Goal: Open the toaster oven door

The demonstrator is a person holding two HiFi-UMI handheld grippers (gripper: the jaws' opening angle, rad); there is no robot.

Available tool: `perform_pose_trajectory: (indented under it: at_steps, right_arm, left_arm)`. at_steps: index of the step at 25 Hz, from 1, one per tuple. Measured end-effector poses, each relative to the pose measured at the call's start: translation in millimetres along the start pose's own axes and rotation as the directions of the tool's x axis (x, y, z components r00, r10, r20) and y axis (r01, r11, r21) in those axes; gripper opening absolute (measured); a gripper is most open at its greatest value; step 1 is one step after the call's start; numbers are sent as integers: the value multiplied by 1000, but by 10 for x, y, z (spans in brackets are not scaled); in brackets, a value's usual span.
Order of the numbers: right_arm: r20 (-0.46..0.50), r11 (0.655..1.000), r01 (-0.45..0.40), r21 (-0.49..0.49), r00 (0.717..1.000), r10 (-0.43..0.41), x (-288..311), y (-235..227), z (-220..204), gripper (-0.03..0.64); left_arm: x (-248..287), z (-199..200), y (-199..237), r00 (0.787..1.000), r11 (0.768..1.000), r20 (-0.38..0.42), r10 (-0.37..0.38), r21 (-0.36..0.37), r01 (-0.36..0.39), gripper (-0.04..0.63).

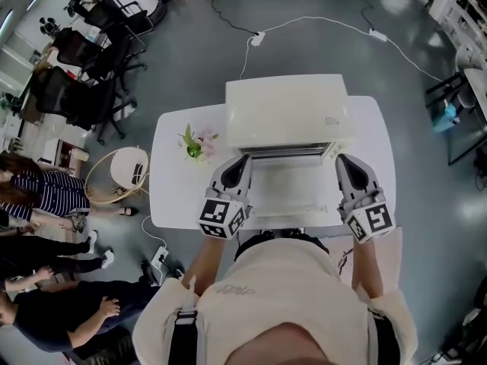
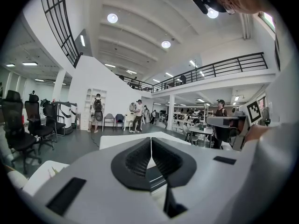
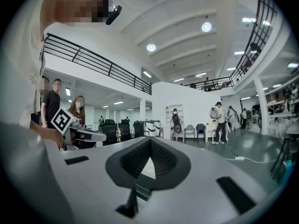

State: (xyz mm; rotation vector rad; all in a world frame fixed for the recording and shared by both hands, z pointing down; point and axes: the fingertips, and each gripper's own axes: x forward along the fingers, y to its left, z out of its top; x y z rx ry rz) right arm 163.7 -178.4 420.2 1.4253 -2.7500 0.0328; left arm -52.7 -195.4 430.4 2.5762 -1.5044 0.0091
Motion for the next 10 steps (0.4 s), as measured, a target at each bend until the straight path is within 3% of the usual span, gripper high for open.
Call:
perform_pose_trajectory:
  at_steps: [10]
  right_arm:
    - [-5,1000,13,-3,1000,-13,-9,-16,-63,6]
  left_arm:
    - [4,-55,-11,1000,1000,-12,-11,-11,11,21]
